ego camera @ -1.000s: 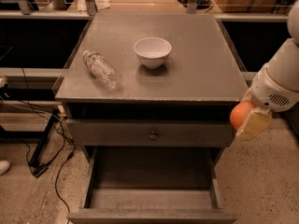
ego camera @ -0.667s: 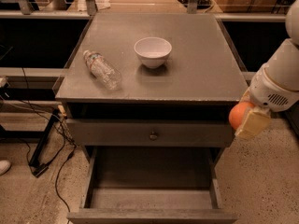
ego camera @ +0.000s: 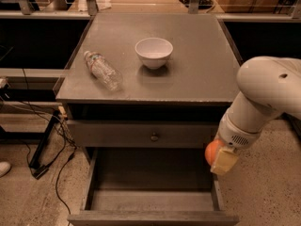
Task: Place orange into middle drawer
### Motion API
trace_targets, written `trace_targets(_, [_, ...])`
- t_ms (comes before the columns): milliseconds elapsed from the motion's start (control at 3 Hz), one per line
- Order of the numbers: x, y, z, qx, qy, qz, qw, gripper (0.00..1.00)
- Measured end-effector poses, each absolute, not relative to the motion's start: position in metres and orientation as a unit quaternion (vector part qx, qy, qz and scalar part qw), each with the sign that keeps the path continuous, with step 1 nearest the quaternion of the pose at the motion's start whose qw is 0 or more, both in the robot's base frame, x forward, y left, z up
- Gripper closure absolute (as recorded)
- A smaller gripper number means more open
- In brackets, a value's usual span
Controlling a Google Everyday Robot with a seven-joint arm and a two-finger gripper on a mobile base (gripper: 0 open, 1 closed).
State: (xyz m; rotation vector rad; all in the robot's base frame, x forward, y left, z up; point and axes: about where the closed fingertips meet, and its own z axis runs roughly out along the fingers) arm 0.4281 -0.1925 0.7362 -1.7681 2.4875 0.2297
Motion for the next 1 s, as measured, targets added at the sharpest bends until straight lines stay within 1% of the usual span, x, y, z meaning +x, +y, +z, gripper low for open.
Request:
trace_targets(333, [0.428, -0.192, 0.735, -0.577, 0.812, 0.075, 0.04, 1.0])
trace_targets(667, [0.42, -0.187, 0.718, -0.568, 0.817, 0.091, 0.034, 1.0])
trace_targets(1000, [0.413, -0.171, 0.677, -0.556, 0.824, 0.109, 0.02, 1.0])
